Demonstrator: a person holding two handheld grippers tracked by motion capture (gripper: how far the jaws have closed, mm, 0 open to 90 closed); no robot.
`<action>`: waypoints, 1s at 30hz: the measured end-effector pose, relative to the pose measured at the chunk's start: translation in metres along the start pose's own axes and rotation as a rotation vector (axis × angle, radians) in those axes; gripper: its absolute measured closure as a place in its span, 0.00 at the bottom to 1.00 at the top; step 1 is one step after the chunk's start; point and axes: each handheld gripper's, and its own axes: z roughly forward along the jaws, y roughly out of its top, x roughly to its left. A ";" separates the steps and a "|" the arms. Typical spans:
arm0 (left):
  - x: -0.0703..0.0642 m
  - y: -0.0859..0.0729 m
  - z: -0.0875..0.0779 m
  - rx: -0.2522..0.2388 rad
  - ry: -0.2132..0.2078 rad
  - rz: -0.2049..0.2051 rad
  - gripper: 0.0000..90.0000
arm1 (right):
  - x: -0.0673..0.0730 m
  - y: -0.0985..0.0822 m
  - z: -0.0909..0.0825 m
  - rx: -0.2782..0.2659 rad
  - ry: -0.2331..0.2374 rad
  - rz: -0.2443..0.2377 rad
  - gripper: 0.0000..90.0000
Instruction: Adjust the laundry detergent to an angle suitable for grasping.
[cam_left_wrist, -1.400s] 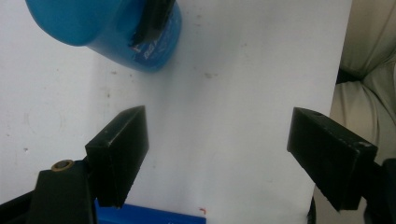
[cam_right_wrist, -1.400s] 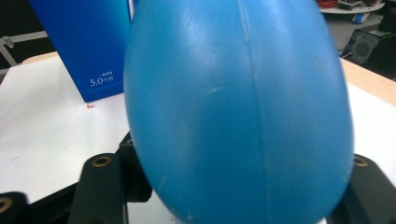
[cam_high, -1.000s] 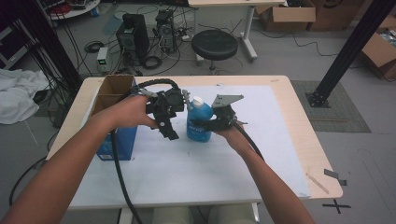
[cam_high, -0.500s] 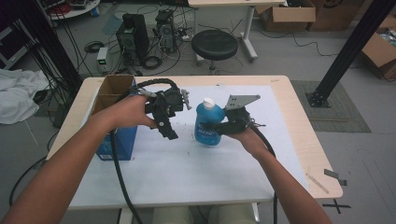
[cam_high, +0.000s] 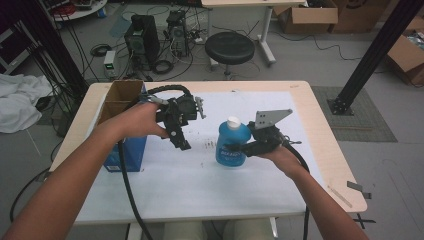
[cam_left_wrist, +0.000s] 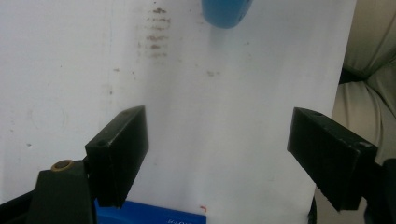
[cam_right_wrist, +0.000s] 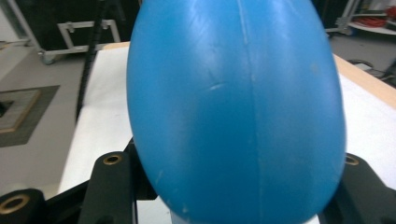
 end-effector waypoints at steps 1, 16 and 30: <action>0.000 0.000 0.000 0.000 -0.001 0.000 0.24 | 0.002 -0.002 -0.001 0.000 0.018 -0.005 0.48; 0.001 0.001 0.002 0.002 -0.004 -0.004 0.24 | 0.011 -0.006 0.007 0.007 0.123 -0.054 0.48; 0.002 0.001 0.004 0.007 -0.005 -0.002 0.24 | 0.013 -0.016 0.027 0.018 0.186 -0.052 0.48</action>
